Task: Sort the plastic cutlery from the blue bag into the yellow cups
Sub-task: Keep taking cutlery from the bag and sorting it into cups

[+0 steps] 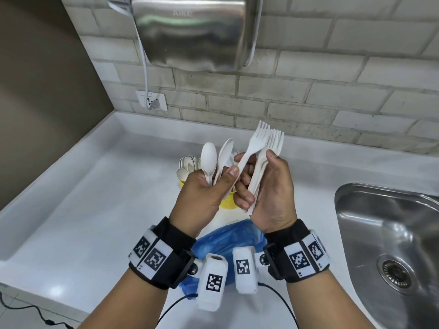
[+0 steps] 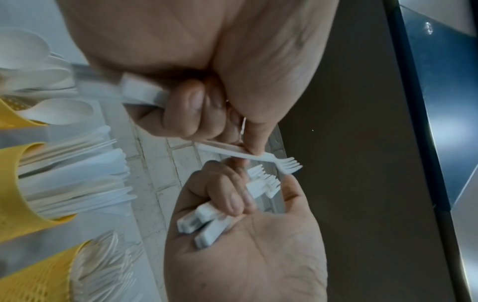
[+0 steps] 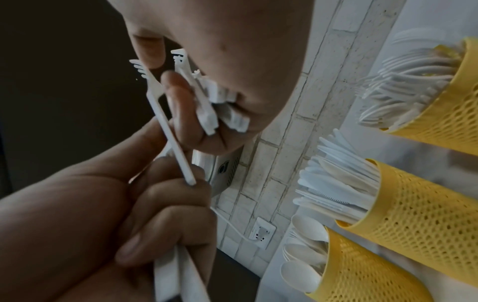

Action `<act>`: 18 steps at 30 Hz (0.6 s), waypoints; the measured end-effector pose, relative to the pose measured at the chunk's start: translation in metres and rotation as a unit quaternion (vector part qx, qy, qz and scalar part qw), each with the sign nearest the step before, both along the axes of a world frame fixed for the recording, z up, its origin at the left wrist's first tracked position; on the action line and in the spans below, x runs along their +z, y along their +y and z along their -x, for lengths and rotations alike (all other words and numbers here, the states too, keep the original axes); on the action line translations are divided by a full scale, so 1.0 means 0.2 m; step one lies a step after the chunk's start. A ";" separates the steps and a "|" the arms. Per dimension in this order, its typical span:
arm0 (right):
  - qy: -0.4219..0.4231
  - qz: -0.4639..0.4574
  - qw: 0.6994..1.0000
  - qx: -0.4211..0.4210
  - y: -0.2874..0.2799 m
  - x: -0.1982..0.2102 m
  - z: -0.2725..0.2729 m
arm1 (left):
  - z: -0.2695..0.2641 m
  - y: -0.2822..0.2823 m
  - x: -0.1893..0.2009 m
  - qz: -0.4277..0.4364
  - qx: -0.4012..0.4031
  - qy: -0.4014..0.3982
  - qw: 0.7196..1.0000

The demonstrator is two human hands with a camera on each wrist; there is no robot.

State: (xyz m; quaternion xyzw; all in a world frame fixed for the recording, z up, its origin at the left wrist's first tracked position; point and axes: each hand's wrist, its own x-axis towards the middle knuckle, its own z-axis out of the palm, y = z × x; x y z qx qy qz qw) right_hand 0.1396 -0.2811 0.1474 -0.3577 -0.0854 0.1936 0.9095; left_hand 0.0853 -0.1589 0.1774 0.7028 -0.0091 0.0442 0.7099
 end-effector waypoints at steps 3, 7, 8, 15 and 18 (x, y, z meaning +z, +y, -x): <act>-0.033 0.098 0.993 -0.049 0.01 0.00 0.01 | -0.01 0.01 -0.02 -0.015 -0.009 -0.017 1.000; -0.055 0.240 0.959 -0.142 0.03 -0.01 0.00 | -0.01 0.02 -0.03 -0.092 -0.018 -0.011 0.996; -0.053 0.249 0.954 -0.158 0.04 -0.01 0.00 | -0.01 0.01 -0.03 -0.107 -0.011 -0.015 0.994; -0.013 0.245 0.946 -0.213 0.05 -0.02 -0.03 | -0.02 0.03 -0.08 -0.123 0.015 0.001 0.992; 0.004 0.245 0.943 -0.226 0.05 0.01 -0.02 | -0.02 0.04 -0.09 -0.108 -0.010 0.015 0.994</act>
